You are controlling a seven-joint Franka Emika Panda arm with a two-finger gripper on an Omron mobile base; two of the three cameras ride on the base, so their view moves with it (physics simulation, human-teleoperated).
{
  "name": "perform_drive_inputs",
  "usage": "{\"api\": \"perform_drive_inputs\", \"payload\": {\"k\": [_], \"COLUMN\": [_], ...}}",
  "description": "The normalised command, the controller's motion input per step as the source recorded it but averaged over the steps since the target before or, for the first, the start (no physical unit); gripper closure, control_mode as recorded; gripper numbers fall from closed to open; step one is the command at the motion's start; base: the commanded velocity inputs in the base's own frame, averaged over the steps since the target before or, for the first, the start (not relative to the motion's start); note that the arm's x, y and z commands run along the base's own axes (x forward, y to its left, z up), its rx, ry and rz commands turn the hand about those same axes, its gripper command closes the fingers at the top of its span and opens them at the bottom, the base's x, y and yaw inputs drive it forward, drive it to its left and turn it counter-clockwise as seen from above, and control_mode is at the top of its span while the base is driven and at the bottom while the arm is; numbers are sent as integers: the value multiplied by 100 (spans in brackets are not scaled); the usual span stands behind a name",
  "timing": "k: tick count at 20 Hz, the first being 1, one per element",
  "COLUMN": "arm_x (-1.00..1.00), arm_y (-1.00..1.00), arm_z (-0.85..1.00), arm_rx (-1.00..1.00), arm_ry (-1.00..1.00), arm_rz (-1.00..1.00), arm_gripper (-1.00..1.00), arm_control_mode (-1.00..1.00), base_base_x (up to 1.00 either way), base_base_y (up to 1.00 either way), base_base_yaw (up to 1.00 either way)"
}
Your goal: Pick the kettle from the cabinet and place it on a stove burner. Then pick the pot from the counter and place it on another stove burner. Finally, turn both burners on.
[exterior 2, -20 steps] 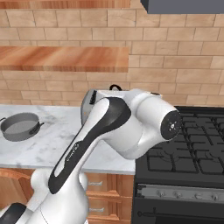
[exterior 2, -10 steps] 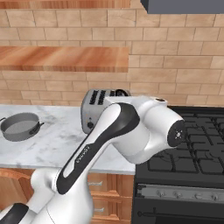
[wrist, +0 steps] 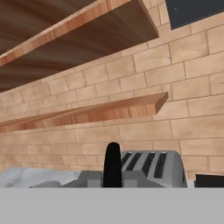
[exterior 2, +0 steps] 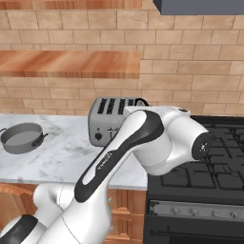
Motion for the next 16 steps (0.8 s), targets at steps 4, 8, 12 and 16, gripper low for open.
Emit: {"api": "perform_drive_inputs", "payload": {"k": [4, 8, 12, 16], "arm_x": [18, 20, 20, 22], "arm_y": [-14, -7, -2, -4], "arm_z": [-16, -20, -20, -18], "arm_rx": [0, 0, 0, 0], "arm_ry": [-1, -4, -5, -7], "arm_rz": [0, 1, 2, 3], "arm_gripper": [100, 100, 100, 100], "arm_control_mode": [-100, -100, -100, -100], "base_base_x": [0, 0, 0, 0], "base_base_y": [0, 0, 0, 0], "base_base_yaw": [0, 0, 0, 0]}}
